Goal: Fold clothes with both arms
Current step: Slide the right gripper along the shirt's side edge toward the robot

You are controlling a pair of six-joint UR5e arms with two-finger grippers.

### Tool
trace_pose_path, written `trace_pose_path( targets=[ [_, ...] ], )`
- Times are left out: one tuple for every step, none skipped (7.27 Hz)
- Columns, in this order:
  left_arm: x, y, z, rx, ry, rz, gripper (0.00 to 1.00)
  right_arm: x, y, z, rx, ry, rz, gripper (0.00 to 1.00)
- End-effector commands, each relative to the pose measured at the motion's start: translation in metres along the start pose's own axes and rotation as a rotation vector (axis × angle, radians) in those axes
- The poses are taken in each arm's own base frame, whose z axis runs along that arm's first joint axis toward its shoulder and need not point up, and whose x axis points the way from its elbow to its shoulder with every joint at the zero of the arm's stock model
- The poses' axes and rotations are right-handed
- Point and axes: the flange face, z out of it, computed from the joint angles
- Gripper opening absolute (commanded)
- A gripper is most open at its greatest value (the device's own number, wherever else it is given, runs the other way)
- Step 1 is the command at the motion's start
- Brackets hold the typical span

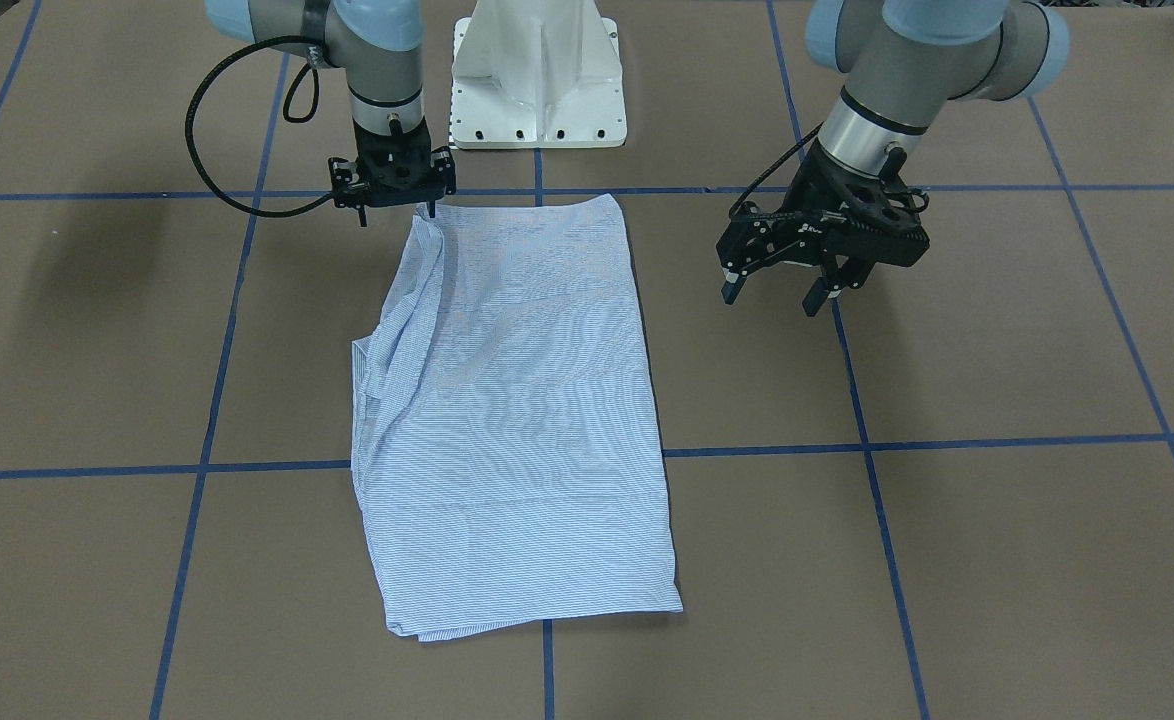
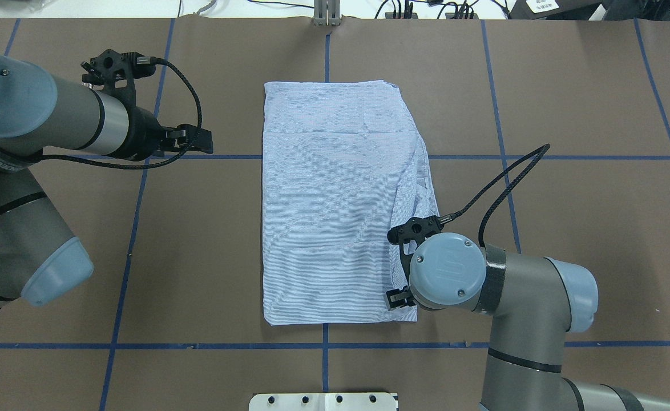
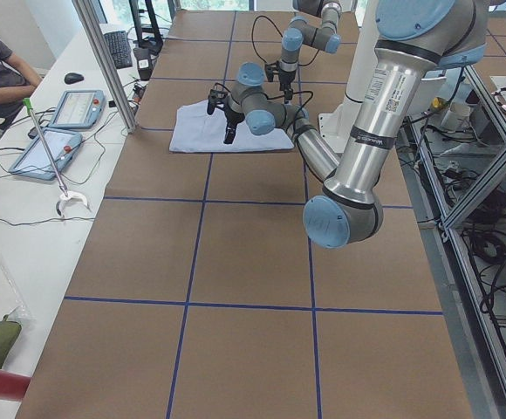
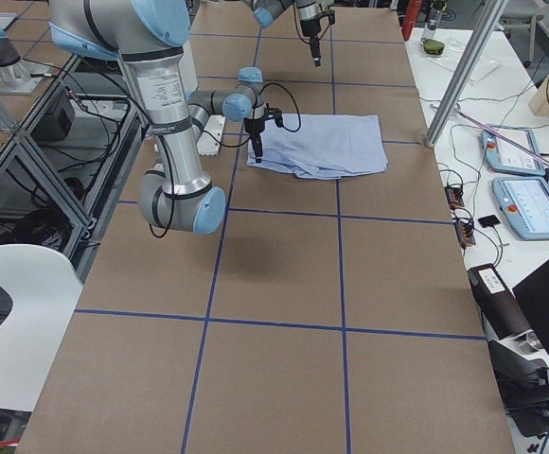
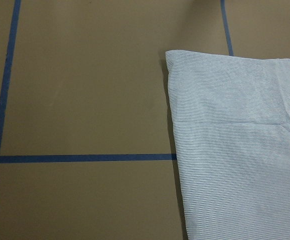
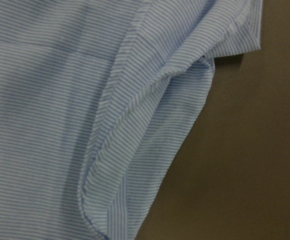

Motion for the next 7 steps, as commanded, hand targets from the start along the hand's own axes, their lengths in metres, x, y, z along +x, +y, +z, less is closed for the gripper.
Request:
trace_pose_path(
  targets=[
    [0.001, -0.001, 0.001, 0.000, 0.000, 0.005, 1.00, 0.015, 0.007, 0.006, -0.013, 0.019, 0.039, 1.00],
    [0.001, -0.001, 0.002, -0.001, -0.001, 0.004, 1.00, 0.020, 0.010, 0.008, -0.016, 0.026, 0.041, 1.00],
    [0.001, -0.001, 0.002, -0.001, -0.001, 0.004, 1.00, 0.024, 0.012, 0.005, -0.015, 0.023, 0.041, 1.00],
    [0.001, -0.001, 0.002, 0.000, 0.000, 0.005, 1.00, 0.030, 0.015, 0.004, -0.014, 0.025, 0.042, 1.00],
    [0.002, -0.002, 0.001, 0.001, 0.001, 0.007, 1.00, 0.035, 0.017, 0.004, -0.016, 0.030, 0.044, 1.00],
    [0.002, -0.002, 0.002, 0.000, 0.000, 0.006, 1.00, 0.035, 0.019, -0.012, -0.003, 0.000, 0.040, 1.00],
    [0.002, -0.002, 0.002, 0.000, 0.000, 0.006, 1.00, 0.032, 0.015, -0.029, 0.003, -0.039, 0.044, 1.00]
  ],
)
